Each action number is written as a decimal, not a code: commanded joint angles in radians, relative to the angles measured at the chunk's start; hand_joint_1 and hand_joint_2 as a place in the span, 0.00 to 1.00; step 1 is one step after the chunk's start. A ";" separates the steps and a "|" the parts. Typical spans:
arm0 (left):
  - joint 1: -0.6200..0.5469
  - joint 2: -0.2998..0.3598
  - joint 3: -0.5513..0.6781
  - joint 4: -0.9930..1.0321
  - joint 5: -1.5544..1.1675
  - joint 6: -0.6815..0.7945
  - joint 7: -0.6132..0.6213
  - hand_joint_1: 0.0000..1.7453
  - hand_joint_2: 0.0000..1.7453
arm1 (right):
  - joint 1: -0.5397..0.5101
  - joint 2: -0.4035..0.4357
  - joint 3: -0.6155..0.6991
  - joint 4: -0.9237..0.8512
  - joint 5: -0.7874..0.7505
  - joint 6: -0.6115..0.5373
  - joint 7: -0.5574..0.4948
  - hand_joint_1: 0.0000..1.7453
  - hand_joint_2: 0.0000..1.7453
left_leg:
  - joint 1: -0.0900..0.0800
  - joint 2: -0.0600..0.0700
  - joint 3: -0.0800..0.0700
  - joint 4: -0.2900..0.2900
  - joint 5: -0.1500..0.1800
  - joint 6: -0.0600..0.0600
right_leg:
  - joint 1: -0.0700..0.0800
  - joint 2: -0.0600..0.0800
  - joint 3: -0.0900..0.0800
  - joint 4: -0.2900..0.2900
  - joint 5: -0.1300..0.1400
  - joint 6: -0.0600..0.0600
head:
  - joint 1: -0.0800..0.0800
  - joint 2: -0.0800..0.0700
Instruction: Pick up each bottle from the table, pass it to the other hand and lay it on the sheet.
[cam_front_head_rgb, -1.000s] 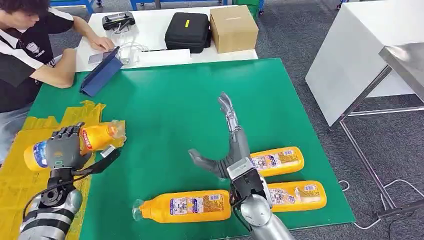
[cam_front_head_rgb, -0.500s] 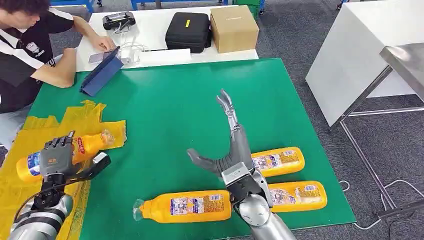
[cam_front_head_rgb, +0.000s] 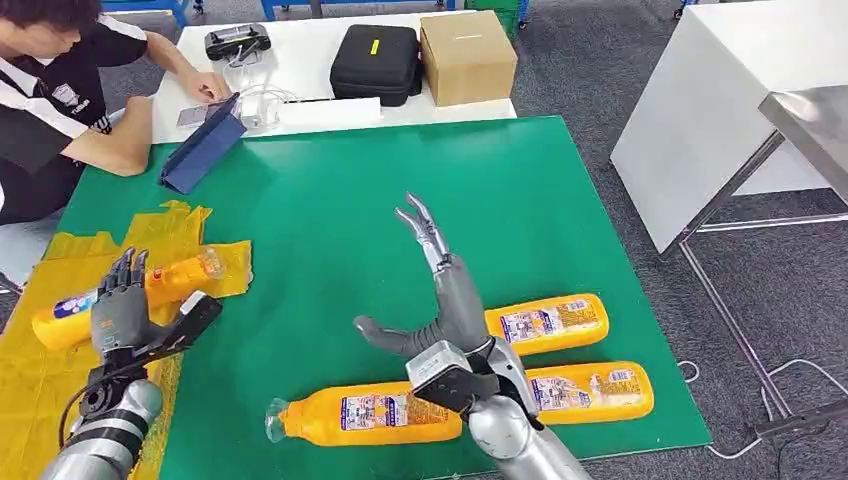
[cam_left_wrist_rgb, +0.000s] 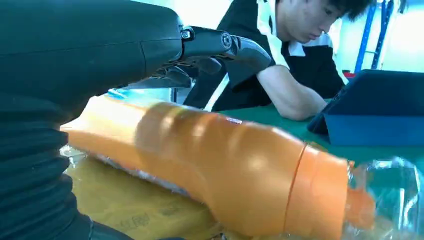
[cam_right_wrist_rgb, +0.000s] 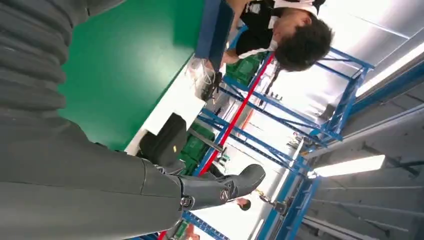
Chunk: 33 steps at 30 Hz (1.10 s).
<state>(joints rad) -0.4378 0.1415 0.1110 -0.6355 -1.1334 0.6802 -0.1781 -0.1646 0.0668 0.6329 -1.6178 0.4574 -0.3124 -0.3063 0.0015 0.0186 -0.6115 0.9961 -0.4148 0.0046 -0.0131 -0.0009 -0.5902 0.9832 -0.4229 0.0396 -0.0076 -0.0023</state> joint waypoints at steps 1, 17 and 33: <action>-0.020 -0.033 0.038 0.006 0.004 -0.011 -0.001 0.00 1.00 | -0.041 -0.032 0.027 0.050 -0.002 0.003 0.004 0.00 1.00 | 0.001 -0.002 0.003 0.000 -0.001 0.000 | 0.001 -0.001 0.004 -0.001 -0.001 -0.001 | 0.000 0.000; -0.020 -0.033 0.038 0.006 0.004 -0.011 -0.001 0.00 1.00 | -0.041 -0.032 0.027 0.050 -0.002 0.003 0.004 0.00 1.00 | 0.001 -0.001 0.003 0.000 -0.001 0.000 | 0.001 0.000 0.003 -0.001 -0.001 -0.001 | 0.000 0.000; -0.020 -0.033 0.038 0.006 0.004 -0.011 -0.001 0.00 1.00 | -0.041 -0.032 0.027 0.050 -0.002 0.003 0.004 0.00 1.00 | 0.002 -0.002 0.005 0.001 -0.002 0.000 | 0.002 -0.001 0.006 -0.001 -0.002 -0.001 | 0.000 0.000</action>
<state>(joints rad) -0.4367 0.1251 0.1263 -0.6466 -1.1322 0.6794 -0.1785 -0.1701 0.0595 0.6443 -1.6121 0.4578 -0.3124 -0.3033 0.0015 0.0187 -0.6115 0.9960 -0.4148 0.0046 -0.0129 -0.0009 -0.5901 0.9833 -0.4229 0.0396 -0.0076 -0.0023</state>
